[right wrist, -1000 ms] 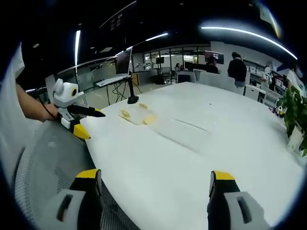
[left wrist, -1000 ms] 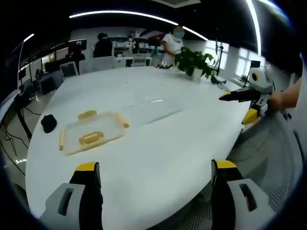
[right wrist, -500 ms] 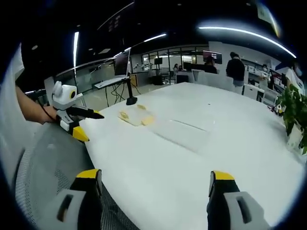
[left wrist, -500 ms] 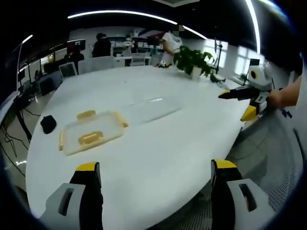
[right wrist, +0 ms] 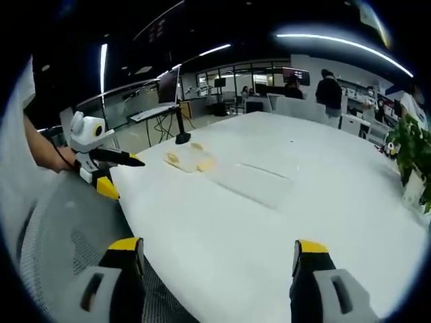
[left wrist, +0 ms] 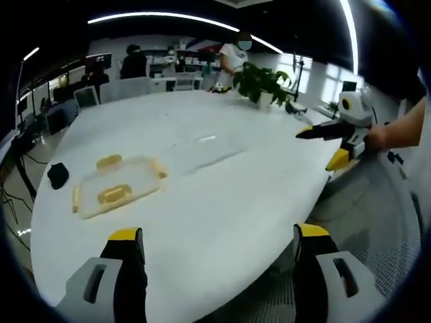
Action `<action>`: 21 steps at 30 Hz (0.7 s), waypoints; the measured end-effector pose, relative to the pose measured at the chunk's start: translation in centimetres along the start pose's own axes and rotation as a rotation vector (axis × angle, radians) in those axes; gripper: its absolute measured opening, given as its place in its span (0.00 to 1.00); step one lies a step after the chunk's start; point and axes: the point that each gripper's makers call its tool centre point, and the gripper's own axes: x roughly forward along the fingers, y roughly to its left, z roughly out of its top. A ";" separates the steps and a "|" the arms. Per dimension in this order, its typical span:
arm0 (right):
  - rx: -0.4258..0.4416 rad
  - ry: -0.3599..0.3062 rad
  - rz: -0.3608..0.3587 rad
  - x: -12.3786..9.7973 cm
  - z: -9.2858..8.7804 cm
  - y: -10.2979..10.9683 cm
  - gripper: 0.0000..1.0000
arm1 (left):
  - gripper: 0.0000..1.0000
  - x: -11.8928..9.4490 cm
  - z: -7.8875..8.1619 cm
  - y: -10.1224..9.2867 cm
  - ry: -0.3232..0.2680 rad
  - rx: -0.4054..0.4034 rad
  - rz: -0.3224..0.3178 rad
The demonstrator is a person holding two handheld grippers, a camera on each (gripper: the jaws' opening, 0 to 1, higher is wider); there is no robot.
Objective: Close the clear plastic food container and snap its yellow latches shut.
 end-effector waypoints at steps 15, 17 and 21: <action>0.006 -0.003 0.014 0.0 0.3 0.1 0.93 | 0.90 -0.1 0.4 0.3 -0.014 -0.035 -0.007; 0.009 -0.002 0.024 0.1 0.4 0.2 0.93 | 0.90 -0.1 0.2 0.2 0.001 -0.030 -0.007; 0.013 0.010 0.057 0.6 0.4 0.4 0.92 | 0.90 0.1 0.1 0.4 0.007 -0.045 -0.013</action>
